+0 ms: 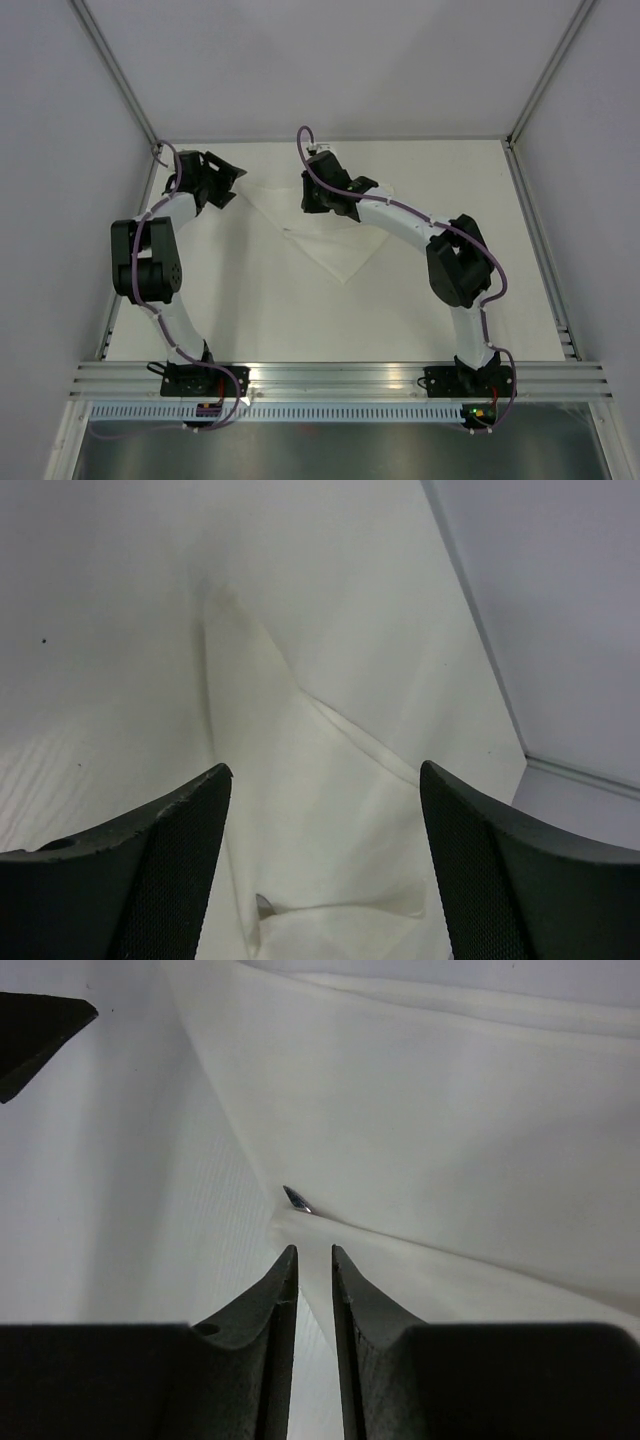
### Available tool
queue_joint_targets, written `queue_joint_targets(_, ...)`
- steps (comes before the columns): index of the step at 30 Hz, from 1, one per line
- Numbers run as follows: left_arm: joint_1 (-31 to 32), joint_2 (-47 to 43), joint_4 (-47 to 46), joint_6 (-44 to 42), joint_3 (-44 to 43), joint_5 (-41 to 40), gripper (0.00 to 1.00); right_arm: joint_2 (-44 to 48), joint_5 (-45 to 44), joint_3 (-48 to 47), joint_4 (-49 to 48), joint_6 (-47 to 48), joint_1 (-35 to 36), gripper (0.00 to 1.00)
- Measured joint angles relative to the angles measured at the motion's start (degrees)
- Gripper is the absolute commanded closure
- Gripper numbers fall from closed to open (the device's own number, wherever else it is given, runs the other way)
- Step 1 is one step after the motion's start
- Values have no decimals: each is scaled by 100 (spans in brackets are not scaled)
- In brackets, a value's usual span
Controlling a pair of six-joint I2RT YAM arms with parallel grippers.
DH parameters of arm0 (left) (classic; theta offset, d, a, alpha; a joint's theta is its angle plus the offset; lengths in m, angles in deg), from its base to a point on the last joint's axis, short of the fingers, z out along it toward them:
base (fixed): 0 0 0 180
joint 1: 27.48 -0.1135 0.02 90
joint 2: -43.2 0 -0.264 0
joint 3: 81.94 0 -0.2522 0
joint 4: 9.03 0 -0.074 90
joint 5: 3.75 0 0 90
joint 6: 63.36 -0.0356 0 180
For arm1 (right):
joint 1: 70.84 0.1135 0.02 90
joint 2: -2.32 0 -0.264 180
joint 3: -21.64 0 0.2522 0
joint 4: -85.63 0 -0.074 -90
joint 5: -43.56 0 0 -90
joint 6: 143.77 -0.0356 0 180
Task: Fold the napkin, place the utensils inside, and roll it up
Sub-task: Fold the napkin at the center of the board.
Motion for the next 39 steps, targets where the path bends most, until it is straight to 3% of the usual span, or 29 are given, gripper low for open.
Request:
queue_joint_targets(7,-46,870,-114,-92,-188,63,24,361,4,452,-37,-85,-125,75)
queue_joint_targets(17,-98,1390,-127,-291,-695,94,26,503,92,647,-87,-146,-227,75)
queue_joint_targets(39,-98,1884,4,-505,-1189,101,60,533,267,1001,-385,-249,-365,77)
